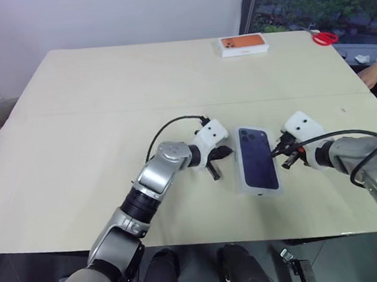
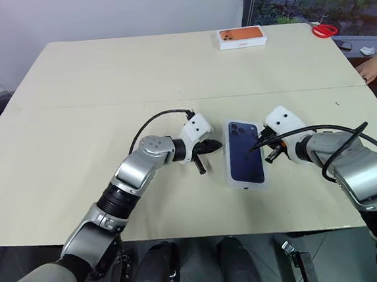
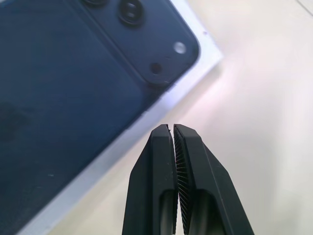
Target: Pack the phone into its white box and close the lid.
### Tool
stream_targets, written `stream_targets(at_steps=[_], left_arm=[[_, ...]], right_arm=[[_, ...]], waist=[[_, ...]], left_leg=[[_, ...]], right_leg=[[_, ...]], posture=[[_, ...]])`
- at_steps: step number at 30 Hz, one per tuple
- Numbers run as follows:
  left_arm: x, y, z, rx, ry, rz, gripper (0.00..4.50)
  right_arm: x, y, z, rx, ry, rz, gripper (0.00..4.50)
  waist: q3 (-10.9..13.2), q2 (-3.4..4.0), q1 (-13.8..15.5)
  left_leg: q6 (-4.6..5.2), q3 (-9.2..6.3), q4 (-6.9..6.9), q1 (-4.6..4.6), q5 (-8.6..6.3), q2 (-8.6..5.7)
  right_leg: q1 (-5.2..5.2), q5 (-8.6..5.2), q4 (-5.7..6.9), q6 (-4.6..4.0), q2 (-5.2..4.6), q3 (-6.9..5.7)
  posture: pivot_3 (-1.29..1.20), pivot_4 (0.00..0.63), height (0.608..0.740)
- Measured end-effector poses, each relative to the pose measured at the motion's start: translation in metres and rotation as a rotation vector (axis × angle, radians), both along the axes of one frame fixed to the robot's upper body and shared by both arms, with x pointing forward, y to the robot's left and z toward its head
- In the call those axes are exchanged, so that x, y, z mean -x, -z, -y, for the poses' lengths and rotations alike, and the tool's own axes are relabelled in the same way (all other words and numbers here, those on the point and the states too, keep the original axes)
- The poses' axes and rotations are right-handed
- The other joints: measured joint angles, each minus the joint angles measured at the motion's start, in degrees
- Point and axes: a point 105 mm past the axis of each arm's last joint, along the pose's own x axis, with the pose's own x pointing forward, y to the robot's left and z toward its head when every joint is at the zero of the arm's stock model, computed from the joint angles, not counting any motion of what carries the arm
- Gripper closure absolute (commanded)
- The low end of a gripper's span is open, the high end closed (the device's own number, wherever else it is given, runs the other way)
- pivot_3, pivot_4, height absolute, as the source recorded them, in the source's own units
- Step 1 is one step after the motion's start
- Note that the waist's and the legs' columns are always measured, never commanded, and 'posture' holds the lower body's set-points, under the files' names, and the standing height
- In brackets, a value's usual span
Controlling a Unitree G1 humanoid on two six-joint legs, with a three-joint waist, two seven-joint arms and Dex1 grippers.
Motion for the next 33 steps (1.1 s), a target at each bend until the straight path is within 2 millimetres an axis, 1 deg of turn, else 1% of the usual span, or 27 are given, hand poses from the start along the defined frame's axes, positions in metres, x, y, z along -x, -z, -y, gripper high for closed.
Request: stream_targets(at_steps=[3, 6, 8, 10, 12, 14, 16, 19, 20, 22, 24, 27, 30, 33], left_arm=[[-0.005, -0.003, -0.007, 0.015, -0.037, 0.000, 4.50], [-0.008, -0.008, -0.012, 0.024, -0.050, 0.015, 4.50], [-0.010, -0.015, -0.012, 0.044, -0.049, 0.030, 4.50], [-0.012, -0.026, -0.009, 0.072, -0.041, 0.057, 4.50], [-0.011, -0.039, -0.001, 0.091, -0.009, 0.094, 4.50], [-0.009, -0.047, 0.010, 0.102, 0.027, 0.116, 4.50], [-0.007, -0.043, 0.017, 0.087, 0.054, 0.109, 4.50], [-0.007, -0.025, 0.019, 0.025, 0.062, 0.072, 4.50], [-0.008, -0.020, 0.019, 0.005, 0.059, 0.061, 4.50], [-0.010, -0.010, 0.019, -0.047, 0.050, 0.043, 4.50], [-0.012, -0.007, 0.018, -0.072, 0.040, 0.039, 4.50], [-0.013, -0.004, 0.019, -0.080, 0.032, 0.033, 4.50], [-0.014, -0.002, 0.020, -0.084, 0.027, 0.029, 4.50], [-0.014, -0.001, 0.020, -0.085, 0.025, 0.026, 4.50]], right_arm=[[-0.001, -0.003, 0.003, 0.006, 0.008, 0.016, 4.32], [-0.003, -0.012, 0.008, 0.010, 0.014, 0.052, 4.32], [-0.001, -0.017, 0.008, -0.005, -0.004, 0.065, 4.32], [0.002, -0.021, 0.001, -0.025, -0.049, 0.071, 4.32], [0.008, -0.023, -0.010, -0.051, -0.115, 0.065, 4.32], [0.017, -0.025, -0.025, -0.071, -0.195, 0.060, 4.32], [0.024, -0.024, -0.036, -0.089, -0.251, 0.048, 4.32], [0.028, -0.020, -0.041, -0.100, -0.263, 0.035, 4.32], [0.029, -0.017, -0.043, -0.102, -0.262, 0.025, 4.32], [0.030, -0.005, -0.047, -0.111, -0.250, -0.019, 4.32], [0.032, 0.007, -0.050, -0.110, -0.229, -0.063, 4.32], [0.031, 0.012, -0.049, -0.107, -0.196, -0.072, 4.32], [0.031, 0.014, -0.049, -0.101, -0.183, -0.078, 4.32], [0.031, 0.015, -0.049, -0.097, -0.175, -0.081, 4.32]], waist=[[0.00, 0.00, -0.01], [0.00, 0.00, 0.00], [0.00, 0.00, 0.12], [0.00, 0.00, 0.16], [0.00, 0.00, 0.21], [0.00, 0.00, 0.14], [0.00, 0.00, 0.08], [0.00, 0.00, -0.10], [0.00, 0.00, -0.13], [-0.01, 0.00, -0.11], [-0.01, 0.00, -0.04], [-0.05, -0.05, 0.03], [-0.06, -0.05, 0.03], [-0.07, -0.06, 0.06]], left_leg=[[0.00, 0.00, 0.00, 0.00, 0.00, 0.00], [0.00, 0.00, 0.00, 0.00, 0.00, 0.00], [-0.01, 0.00, 0.00, 0.00, 0.00, 0.00], [-0.01, 0.01, 0.01, -0.01, 0.01, -0.01], [-0.01, 0.01, 0.01, -0.01, 0.00, -0.02], [-0.01, 0.00, 0.01, 0.00, 0.00, -0.02], [-0.01, 0.00, 0.01, 0.03, 0.00, -0.02], [-0.01, 0.00, 0.00, 0.06, 0.00, -0.02], [-0.01, -0.01, 0.00, 0.08, 0.00, -0.01], [-0.01, -0.01, -0.01, 0.08, 0.00, -0.01], [-0.01, -0.01, 0.00, 0.07, 0.00, -0.01], [-0.01, -0.01, 0.00, 0.23, 0.00, -0.02], [0.01, -0.01, -0.07, 0.62, -0.01, -0.02], [0.02, -0.06, -0.08, 0.66, -0.01, -0.02]], right_leg=[[0.00, 0.00, 0.01, 0.00, 0.00, 0.00], [0.00, 0.00, 0.01, 0.00, 0.00, 0.00], [0.00, 0.00, 0.01, 0.00, -0.01, 0.00], [0.01, 0.00, 0.01, 0.00, -0.01, 0.00], [0.02, 0.00, 0.00, 0.01, -0.02, 0.00], [0.02, 0.00, 0.00, 0.01, -0.01, 0.00], [0.05, 0.00, 0.00, 0.01, 0.00, 0.00], [0.05, 0.00, 0.02, 0.01, 0.02, 0.00], [0.05, 0.00, 0.03, 0.01, 0.03, 0.00], [0.05, 0.00, 0.04, 0.00, 0.04, 0.00], [0.05, 0.00, 0.04, 0.00, 0.02, 0.00], [0.23, 0.00, 0.02, 0.00, 0.01, 0.00], [0.65, -0.01, -0.13, 0.01, 0.02, -0.01], [0.77, -0.01, -0.20, 0.01, 0.02, -0.06]], posture=[[0.00, 0.150, 0.726], [0.00, 0.150, 0.726], [0.00, 0.150, 0.726], [0.00, 0.150, 0.726], [0.00, 0.150, 0.726], [0.00, 0.150, 0.726], [0.00, 0.150, 0.726], [0.00, 0.150, 0.726], [0.00, 0.150, 0.726], [0.00, 0.150, 0.726], [0.00, 0.150, 0.726], [0.00, 0.150, 0.726], [0.00, 0.150, 0.726], [0.00, 0.150, 0.726]])
